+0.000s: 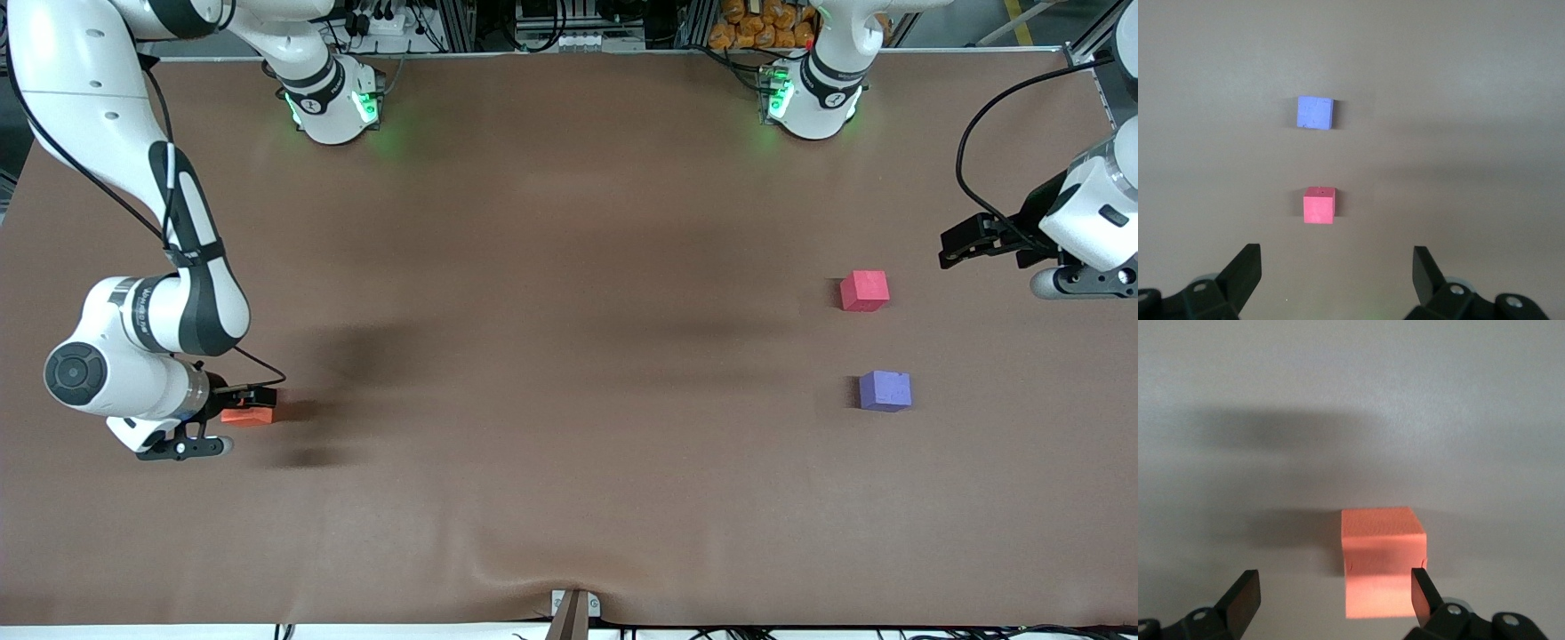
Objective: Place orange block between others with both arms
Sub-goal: 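Lower the open right gripper over the orange cube, then close the right gripper on the orange cube and lift it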
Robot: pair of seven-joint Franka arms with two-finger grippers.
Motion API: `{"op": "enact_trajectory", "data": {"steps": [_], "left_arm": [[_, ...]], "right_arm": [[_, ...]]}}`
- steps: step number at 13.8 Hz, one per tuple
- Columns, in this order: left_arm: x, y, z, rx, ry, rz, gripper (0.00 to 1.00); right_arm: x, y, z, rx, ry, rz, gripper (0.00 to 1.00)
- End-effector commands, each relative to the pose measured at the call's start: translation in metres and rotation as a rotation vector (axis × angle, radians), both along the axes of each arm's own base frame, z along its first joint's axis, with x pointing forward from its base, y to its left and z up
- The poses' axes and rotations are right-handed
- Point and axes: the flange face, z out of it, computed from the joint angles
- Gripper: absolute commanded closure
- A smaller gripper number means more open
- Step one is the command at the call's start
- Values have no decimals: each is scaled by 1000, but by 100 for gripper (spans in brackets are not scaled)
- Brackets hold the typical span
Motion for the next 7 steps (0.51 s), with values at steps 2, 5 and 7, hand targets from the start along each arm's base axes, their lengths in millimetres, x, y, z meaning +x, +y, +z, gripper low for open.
{"op": "enact_trajectory", "data": {"steps": [2,5,7], "left_arm": [[1,1,1,-8,9,-11,0],[1,-5,0,-8,11,-14,0],[1,-5,0,-8,11,-14,0]], "right_arm": [[3,-21,-15,13,-7,108,0],[0,-30,-30,16,9,127,0],[-1,-32,-37,17,20,125,0]]}}
